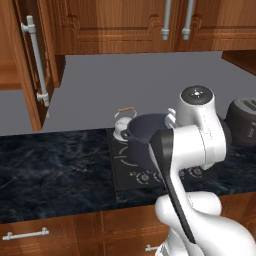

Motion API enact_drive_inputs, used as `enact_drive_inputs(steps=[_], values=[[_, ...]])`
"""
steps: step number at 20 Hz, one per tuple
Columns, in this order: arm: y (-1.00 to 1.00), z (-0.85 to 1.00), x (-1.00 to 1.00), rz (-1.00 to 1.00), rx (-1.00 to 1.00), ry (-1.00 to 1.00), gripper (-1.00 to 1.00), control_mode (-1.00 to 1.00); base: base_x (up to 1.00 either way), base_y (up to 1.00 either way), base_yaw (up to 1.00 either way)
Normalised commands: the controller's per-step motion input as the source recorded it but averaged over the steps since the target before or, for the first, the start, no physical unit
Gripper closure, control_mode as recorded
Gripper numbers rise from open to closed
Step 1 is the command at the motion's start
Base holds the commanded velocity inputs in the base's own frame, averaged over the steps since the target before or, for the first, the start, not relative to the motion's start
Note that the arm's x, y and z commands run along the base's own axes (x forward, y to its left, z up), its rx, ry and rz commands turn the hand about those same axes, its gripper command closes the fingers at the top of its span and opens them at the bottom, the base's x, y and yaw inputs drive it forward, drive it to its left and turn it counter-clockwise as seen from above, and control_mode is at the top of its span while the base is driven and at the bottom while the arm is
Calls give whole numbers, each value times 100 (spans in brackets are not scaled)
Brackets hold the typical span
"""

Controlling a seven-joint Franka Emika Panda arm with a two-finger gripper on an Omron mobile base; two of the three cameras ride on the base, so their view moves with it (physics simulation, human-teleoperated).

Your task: Pick the kettle from the cabinet and place it on a stove burner. Then pick the pot from the counter and place it on another stove burner. Finally, turn both burners on.

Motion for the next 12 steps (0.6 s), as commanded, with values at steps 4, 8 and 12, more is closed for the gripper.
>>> enact_drive_inputs(steps=[4, 8, 12], values=[[0, 0, 28, 0, 0, 4, 100, -100, 0, 0, 0], [-34, -1, 5, 0, 0, -2, 100, -100, 0, 0, 0], [-50, -4, 0, 0, 0, -9, 100, -100, 0, 0, 0]])
